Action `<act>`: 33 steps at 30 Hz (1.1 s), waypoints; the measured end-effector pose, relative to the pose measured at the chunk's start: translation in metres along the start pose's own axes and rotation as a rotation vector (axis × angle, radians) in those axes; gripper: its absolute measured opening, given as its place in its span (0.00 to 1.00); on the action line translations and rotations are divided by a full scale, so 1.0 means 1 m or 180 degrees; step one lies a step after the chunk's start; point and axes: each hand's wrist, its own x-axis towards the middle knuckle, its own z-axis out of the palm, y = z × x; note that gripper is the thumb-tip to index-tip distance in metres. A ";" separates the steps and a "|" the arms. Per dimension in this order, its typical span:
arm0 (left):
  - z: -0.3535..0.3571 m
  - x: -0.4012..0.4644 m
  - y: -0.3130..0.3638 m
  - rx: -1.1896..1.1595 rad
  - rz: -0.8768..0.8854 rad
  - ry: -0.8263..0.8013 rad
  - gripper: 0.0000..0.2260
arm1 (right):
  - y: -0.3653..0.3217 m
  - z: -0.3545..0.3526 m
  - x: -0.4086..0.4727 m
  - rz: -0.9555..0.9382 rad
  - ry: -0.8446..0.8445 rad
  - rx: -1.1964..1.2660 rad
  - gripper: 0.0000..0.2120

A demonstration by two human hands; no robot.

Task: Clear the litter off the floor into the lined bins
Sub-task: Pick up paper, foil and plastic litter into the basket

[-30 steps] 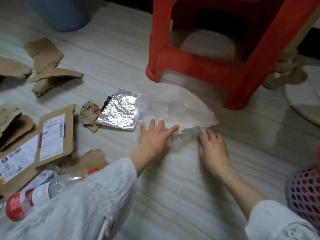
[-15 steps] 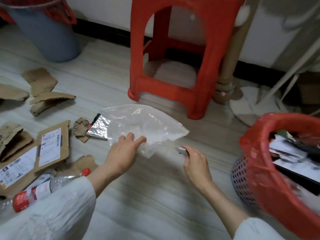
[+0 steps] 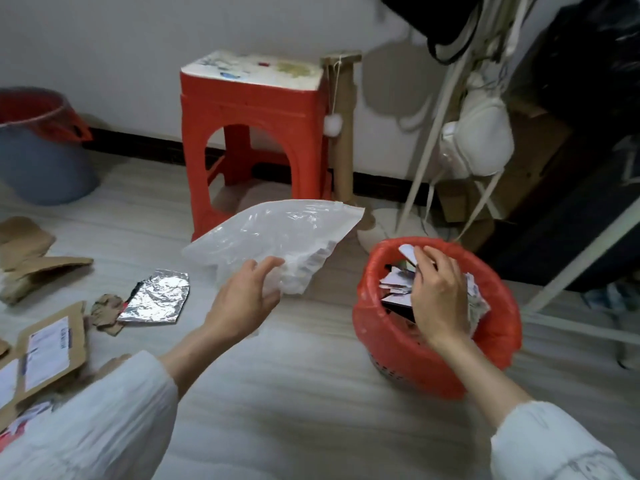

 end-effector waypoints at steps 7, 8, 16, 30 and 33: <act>-0.001 -0.002 0.026 -0.0362 0.0132 0.0069 0.18 | 0.033 -0.004 0.015 0.0599 -0.1824 -0.0273 0.25; -0.004 -0.004 0.027 -0.0365 0.0122 0.0012 0.19 | 0.022 -0.007 0.016 0.0534 -0.1762 -0.0013 0.25; -0.075 -0.040 0.039 0.0843 0.0424 -0.0364 0.18 | -0.101 -0.066 0.000 -0.0576 -0.1276 0.1325 0.34; -0.169 -0.115 0.063 -0.4485 -0.0170 -0.0906 0.27 | -0.226 -0.152 -0.016 0.1070 -0.3068 0.4840 0.13; -0.168 -0.118 0.056 -0.2362 0.0276 -0.0431 0.27 | -0.226 -0.146 -0.018 0.0803 -0.2256 0.3792 0.19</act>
